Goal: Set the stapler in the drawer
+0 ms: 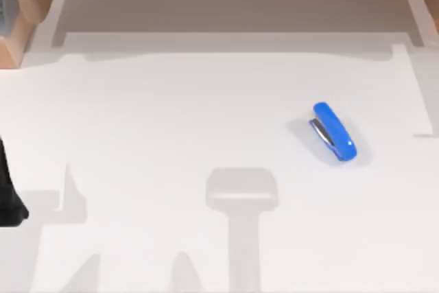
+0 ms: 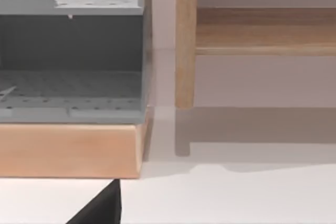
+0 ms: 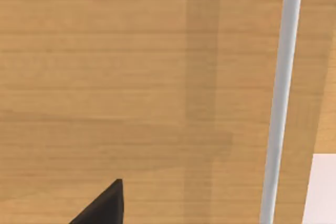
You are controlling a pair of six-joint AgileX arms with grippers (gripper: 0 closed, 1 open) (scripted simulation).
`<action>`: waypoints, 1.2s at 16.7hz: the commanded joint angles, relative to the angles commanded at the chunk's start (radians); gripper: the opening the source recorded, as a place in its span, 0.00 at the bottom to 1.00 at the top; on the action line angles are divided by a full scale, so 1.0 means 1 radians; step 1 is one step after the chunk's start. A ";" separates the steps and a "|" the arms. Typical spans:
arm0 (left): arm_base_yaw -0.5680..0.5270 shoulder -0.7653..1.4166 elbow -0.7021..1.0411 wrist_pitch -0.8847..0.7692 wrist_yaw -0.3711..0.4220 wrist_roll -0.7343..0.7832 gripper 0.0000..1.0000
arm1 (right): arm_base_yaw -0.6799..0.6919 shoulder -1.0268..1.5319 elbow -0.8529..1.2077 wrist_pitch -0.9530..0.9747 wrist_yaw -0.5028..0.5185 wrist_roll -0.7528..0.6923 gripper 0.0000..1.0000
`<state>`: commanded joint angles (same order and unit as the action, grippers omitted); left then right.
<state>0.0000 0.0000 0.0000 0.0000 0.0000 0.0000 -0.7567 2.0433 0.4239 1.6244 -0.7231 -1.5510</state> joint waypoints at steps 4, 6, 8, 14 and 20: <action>0.000 0.000 0.000 0.000 0.000 0.000 1.00 | 0.020 -0.020 -0.006 -0.028 -0.009 0.017 1.00; 0.000 0.000 0.000 0.000 0.000 0.000 1.00 | 0.057 -0.073 -0.022 -0.093 -0.031 0.058 1.00; 0.000 0.000 0.000 0.000 0.000 0.000 1.00 | 0.115 -0.141 -0.030 -0.196 -0.056 0.122 1.00; 0.000 0.000 0.000 0.000 0.000 0.000 1.00 | 0.360 -0.306 0.099 -0.678 -0.054 0.406 1.00; 0.000 0.000 0.000 0.000 0.000 0.000 1.00 | 0.623 -0.273 0.446 -1.333 0.118 0.755 1.00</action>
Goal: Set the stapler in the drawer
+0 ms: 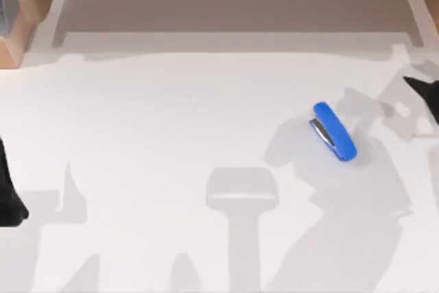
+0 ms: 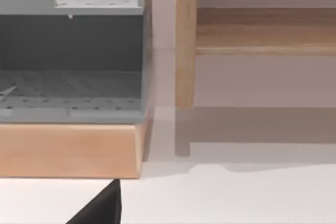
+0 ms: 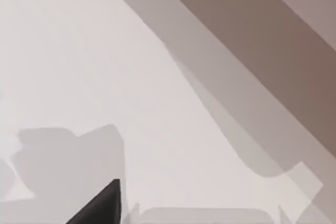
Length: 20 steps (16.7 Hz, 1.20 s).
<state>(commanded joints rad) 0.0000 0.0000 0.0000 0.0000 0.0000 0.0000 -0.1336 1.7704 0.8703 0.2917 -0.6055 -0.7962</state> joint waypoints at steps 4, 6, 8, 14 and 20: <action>0.000 0.000 0.000 0.000 0.000 0.000 1.00 | 0.161 0.101 0.281 -0.457 0.166 0.228 1.00; 0.000 0.000 0.000 0.000 0.000 0.000 1.00 | 0.236 0.162 0.420 -0.675 0.254 0.332 1.00; 0.000 0.000 0.000 0.000 0.000 0.000 1.00 | 0.305 0.224 0.552 -0.880 0.339 0.428 1.00; 0.000 0.000 0.000 0.000 0.000 0.000 1.00 | 0.463 0.380 0.856 -1.340 0.544 0.638 1.00; 0.000 0.000 0.000 0.000 0.000 0.000 1.00 | 0.510 0.428 0.943 -1.466 0.605 0.696 1.00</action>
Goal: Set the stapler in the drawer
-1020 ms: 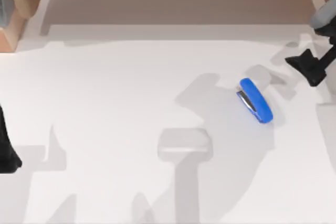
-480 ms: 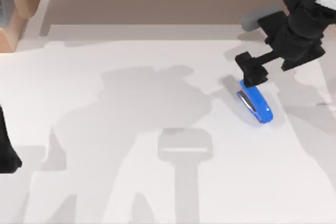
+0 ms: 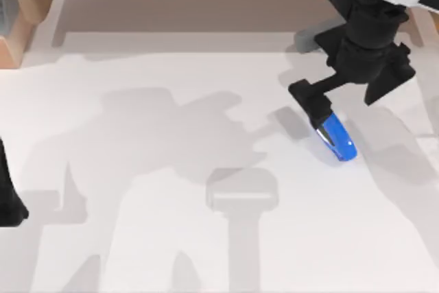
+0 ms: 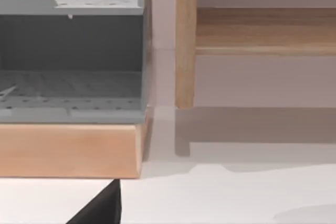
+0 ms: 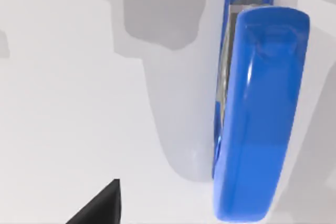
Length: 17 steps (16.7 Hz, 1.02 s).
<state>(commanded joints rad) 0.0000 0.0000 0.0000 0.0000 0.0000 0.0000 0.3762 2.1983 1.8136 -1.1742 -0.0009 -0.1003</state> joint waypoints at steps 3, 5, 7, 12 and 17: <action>0.000 0.000 0.000 0.000 0.000 0.000 1.00 | -0.005 -0.004 -0.002 0.002 -0.002 -0.001 1.00; 0.000 0.000 0.000 0.000 0.000 0.000 1.00 | -0.004 0.002 -0.013 0.017 -0.001 -0.002 1.00; 0.000 0.000 0.000 0.000 0.000 0.000 1.00 | -0.002 0.018 -0.044 0.062 0.000 -0.002 1.00; 0.000 0.000 0.000 0.000 0.000 0.000 1.00 | 0.001 0.069 -0.139 0.208 0.001 0.002 1.00; 0.000 0.000 0.000 0.000 0.000 0.000 1.00 | 0.002 0.078 -0.156 0.235 0.001 0.003 1.00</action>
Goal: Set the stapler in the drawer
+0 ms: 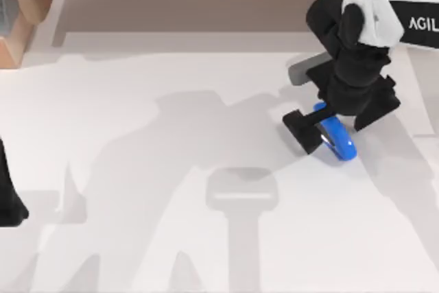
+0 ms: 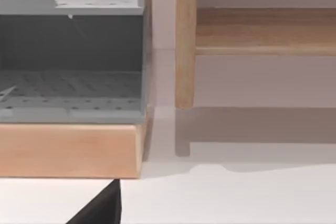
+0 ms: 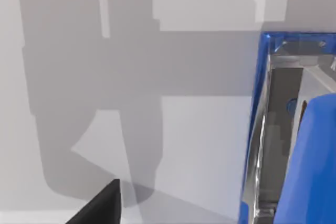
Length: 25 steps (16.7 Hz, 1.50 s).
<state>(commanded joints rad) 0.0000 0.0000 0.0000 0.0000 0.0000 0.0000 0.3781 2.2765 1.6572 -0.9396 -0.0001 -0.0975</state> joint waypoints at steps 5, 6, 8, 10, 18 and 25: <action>0.000 0.000 0.000 0.000 0.000 0.000 1.00 | 0.000 0.000 0.000 0.000 0.000 0.000 0.62; 0.000 0.000 0.000 0.000 0.000 0.000 1.00 | 0.000 0.000 0.000 0.000 0.000 0.000 0.55; 0.000 0.000 0.000 0.000 0.000 0.000 1.00 | 0.000 0.000 0.000 0.000 0.000 0.000 0.40; 0.000 0.000 0.000 0.000 0.000 0.000 1.00 | 0.000 0.000 0.000 0.000 0.000 0.000 0.25; 0.000 0.000 0.000 0.000 0.000 0.000 1.00 | 0.000 0.000 0.000 0.000 0.000 0.000 0.00; 0.000 0.000 0.000 0.000 0.000 0.000 1.00 | -0.002 -0.026 0.023 -0.038 0.002 -0.001 0.00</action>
<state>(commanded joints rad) 0.0000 0.0000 0.0000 0.0000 0.0000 0.0000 0.3760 2.2505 1.6804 -0.9774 0.0017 -0.0982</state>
